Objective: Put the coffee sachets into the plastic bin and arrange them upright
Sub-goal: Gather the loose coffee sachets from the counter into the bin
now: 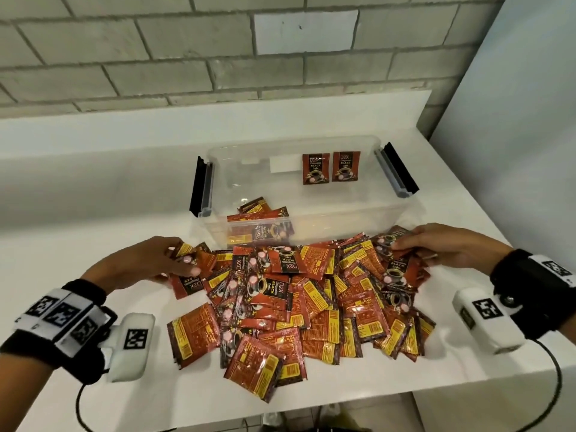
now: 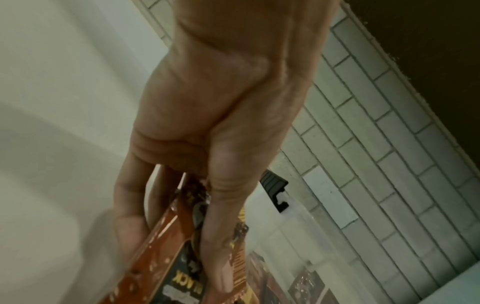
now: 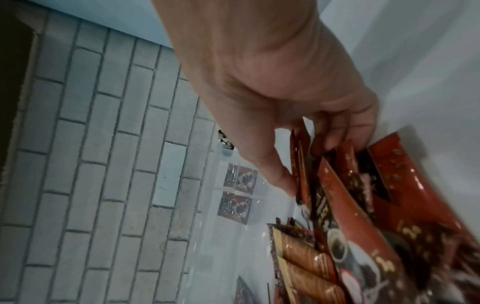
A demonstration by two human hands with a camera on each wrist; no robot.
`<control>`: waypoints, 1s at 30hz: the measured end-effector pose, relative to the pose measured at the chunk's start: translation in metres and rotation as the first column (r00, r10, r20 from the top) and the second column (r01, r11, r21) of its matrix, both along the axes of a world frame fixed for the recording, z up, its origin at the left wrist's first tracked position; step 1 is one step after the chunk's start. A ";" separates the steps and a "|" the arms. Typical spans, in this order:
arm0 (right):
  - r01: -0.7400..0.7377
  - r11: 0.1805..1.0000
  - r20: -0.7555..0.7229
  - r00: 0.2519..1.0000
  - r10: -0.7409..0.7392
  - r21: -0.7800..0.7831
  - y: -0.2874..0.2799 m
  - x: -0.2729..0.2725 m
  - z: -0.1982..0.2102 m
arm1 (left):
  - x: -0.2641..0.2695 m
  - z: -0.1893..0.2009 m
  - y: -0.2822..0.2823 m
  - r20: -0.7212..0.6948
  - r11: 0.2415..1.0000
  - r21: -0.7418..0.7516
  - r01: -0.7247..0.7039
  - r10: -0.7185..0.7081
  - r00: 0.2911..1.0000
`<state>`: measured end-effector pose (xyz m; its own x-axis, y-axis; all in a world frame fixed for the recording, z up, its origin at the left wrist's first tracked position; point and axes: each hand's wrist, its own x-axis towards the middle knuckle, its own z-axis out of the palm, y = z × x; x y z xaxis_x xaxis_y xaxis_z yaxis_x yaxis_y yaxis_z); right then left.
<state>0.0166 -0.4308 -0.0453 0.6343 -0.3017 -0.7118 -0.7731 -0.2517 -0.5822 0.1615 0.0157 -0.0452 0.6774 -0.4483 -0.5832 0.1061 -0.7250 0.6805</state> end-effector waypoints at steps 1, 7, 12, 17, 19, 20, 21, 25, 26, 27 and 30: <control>0.027 1.000 0.005 1.000 -0.027 0.014 -0.001 0.000 -0.001 | 0.001 0.002 0.001 -0.017 1.000 -0.015 -0.010 0.010 1.000; 0.151 0.980 0.076 0.984 -0.162 0.131 -0.003 -0.005 -0.001 | 0.006 0.024 0.010 0.010 0.999 -0.044 0.011 -0.010 1.000; 0.171 0.969 0.108 0.975 -0.193 0.180 -0.007 -0.013 0.009 | 0.015 0.067 0.021 0.064 0.985 -0.174 0.015 -0.003 0.998; 0.242 0.949 0.166 0.946 -0.277 0.202 -0.017 -0.021 0.030 | 0.028 0.119 0.004 0.211 0.943 -0.334 0.003 0.071 0.975; 0.244 0.944 0.190 0.939 -0.288 0.223 -0.026 -0.024 0.040 | 0.033 0.137 -0.012 0.270 0.945 -0.324 0.040 0.053 0.961; 0.221 0.947 0.194 0.944 -0.268 0.233 -0.031 -0.025 0.047 | 0.034 0.144 -0.024 0.279 0.947 -0.316 0.057 0.036 0.960; 0.206 0.953 0.199 0.947 -0.252 0.223 -0.039 -0.027 0.053 | 0.036 0.150 -0.037 0.289 0.952 -0.296 0.081 0.009 0.957; 0.200 0.956 0.260 0.932 -0.254 0.215 -0.056 -0.015 0.091 | 0.048 0.157 -0.088 0.313 0.966 -0.076 0.249 -0.214 0.926; 0.206 0.949 0.271 0.924 -0.269 0.241 -0.053 -0.008 0.104 | 0.052 0.156 -0.099 0.288 0.958 -0.020 0.288 -0.270 0.919; 0.195 0.945 0.288 0.919 -0.270 0.264 -0.049 0.002 0.117 | 0.057 0.152 -0.109 0.261 0.946 0.031 0.324 -0.321 0.911; 0.071 0.958 0.358 0.917 -0.173 0.279 -0.021 0.037 0.144 | 0.072 0.135 -0.136 0.184 0.894 0.168 0.415 -0.442 0.878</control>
<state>0.0537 -0.4522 0.0984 0.8390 -0.2346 -0.4909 -0.4992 0.0267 -0.8661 0.2338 -0.1201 0.0896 0.5477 -0.6592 -0.5152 -0.3706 -0.7432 0.5570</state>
